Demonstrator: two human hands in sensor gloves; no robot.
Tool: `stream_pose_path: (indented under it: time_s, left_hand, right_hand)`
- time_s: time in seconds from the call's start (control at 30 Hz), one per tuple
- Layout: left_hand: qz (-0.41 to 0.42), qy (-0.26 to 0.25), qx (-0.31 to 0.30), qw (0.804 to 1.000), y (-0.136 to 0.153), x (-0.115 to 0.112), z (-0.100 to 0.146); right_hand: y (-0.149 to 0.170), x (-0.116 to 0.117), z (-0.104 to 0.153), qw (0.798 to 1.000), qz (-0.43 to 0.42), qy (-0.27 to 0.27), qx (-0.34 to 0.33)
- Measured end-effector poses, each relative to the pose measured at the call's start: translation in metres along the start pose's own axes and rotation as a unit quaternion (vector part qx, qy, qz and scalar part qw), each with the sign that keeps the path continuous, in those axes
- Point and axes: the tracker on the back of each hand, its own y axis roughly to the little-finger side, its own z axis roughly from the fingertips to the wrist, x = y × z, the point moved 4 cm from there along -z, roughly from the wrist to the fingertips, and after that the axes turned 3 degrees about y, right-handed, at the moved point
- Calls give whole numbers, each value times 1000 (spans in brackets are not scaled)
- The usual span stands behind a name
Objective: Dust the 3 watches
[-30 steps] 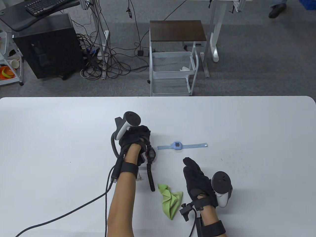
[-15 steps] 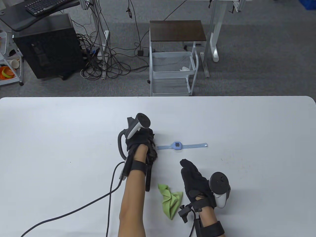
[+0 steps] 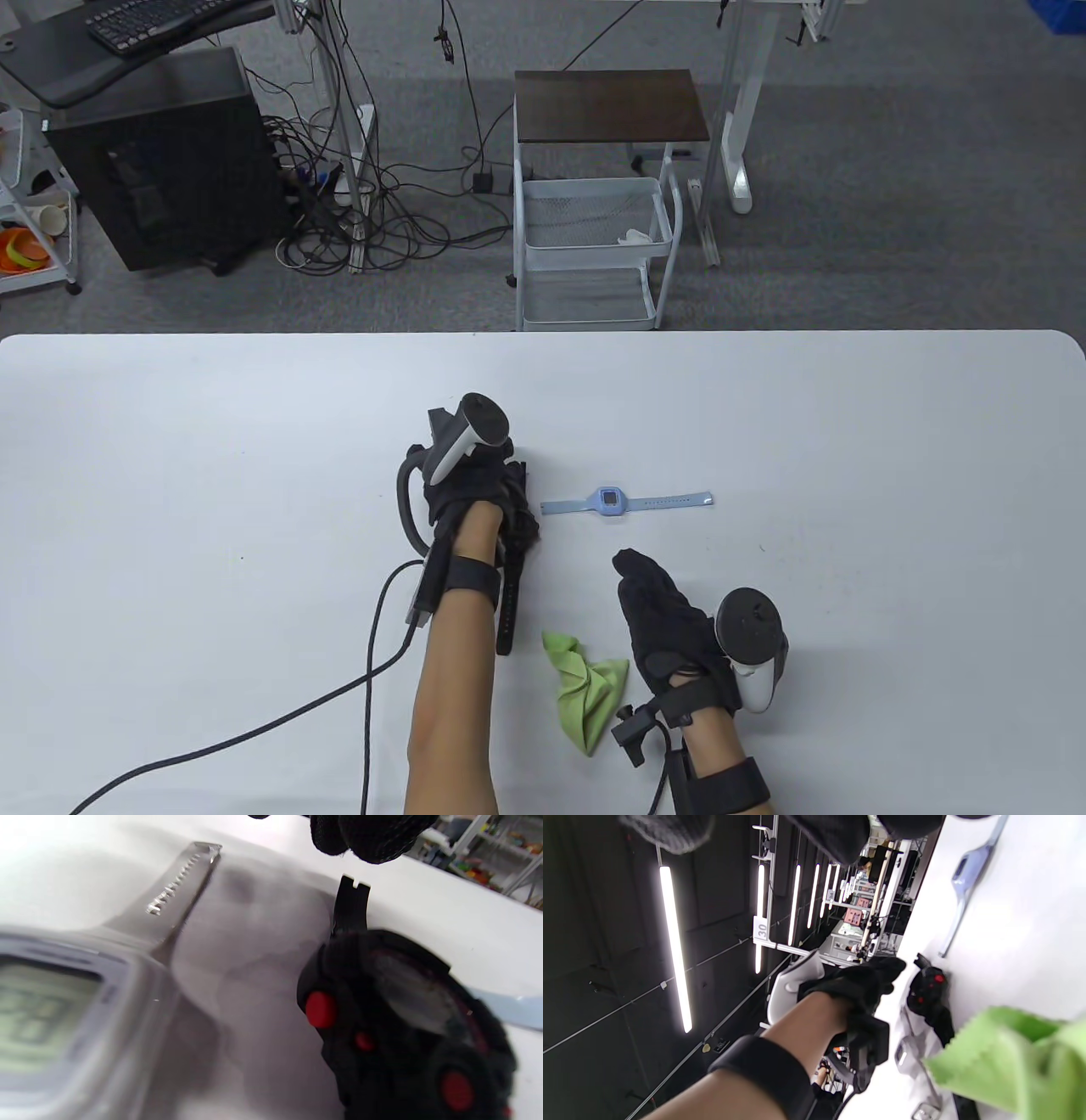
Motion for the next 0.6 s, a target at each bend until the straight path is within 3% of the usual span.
stream_pose_path:
  time_s: [0.3,0.6]
  left_hand:
    - [99,4,-69,993,12,0,47]
    - [137,-10,-197,971,1,-9,127]
  right_hand:
    - [0,-1,0,1000,-21,-6,-13]
    - [-3,-5,1,999,-38,4,-32]
